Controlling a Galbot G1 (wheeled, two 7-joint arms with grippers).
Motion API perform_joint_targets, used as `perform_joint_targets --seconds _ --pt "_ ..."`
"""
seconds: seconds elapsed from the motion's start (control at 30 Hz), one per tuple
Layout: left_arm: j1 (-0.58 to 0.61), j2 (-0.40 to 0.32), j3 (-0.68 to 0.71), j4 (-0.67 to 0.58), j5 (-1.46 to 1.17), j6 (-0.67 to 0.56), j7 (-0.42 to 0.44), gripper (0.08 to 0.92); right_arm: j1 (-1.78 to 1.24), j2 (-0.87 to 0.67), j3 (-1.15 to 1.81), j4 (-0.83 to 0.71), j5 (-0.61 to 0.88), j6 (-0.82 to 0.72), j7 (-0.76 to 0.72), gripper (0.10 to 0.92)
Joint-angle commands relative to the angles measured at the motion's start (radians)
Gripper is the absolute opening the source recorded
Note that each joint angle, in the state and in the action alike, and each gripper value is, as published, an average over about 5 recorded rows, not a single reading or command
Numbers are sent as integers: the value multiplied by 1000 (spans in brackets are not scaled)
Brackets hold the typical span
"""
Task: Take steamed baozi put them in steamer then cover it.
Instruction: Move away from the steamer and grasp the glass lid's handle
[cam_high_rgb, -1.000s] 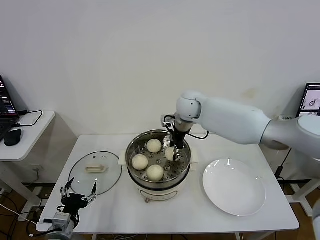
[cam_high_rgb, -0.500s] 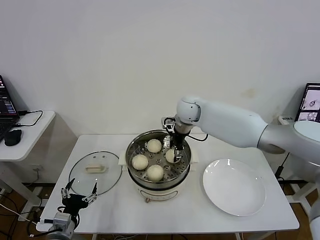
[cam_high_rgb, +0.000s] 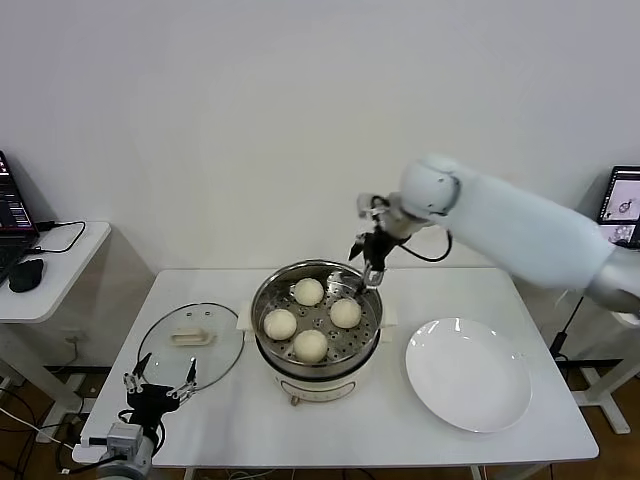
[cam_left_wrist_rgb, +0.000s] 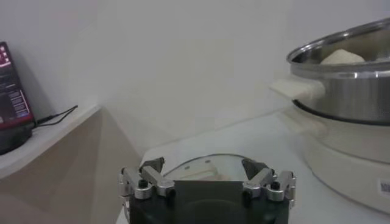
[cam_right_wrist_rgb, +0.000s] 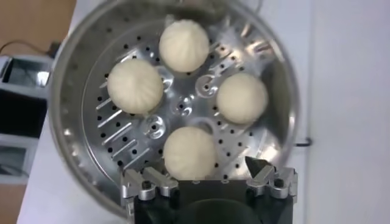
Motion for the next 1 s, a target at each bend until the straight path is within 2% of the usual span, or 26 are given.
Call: perform_joint_targets --seconds 0.03,0.23,0.37,0.53,0.7,0.9,1.0 --pt "0 2 15 -2 -77 -9 -48 823 -321 -316 494 234 186 83 485 823" --pt "-7 0 20 18 -87 -65 -80 823 -734 -416 838 352 271 203 765 823" --pt "-20 -2 19 38 -70 -94 -91 823 -981 -371 1049 374 296 283 919 823" --pt "-13 12 33 13 -40 -103 -41 823 -1290 -167 1337 405 269 346 1001 823" --pt "-28 18 33 16 1 -101 -26 823 -1490 36 1500 442 246 394 1025 823" --pt "-66 30 27 49 173 -146 -38 823 -1690 252 1601 463 207 460 1043 823" --pt "-111 41 20 85 351 -176 -50 823 -1770 312 1627 492 199 478 1039 823"
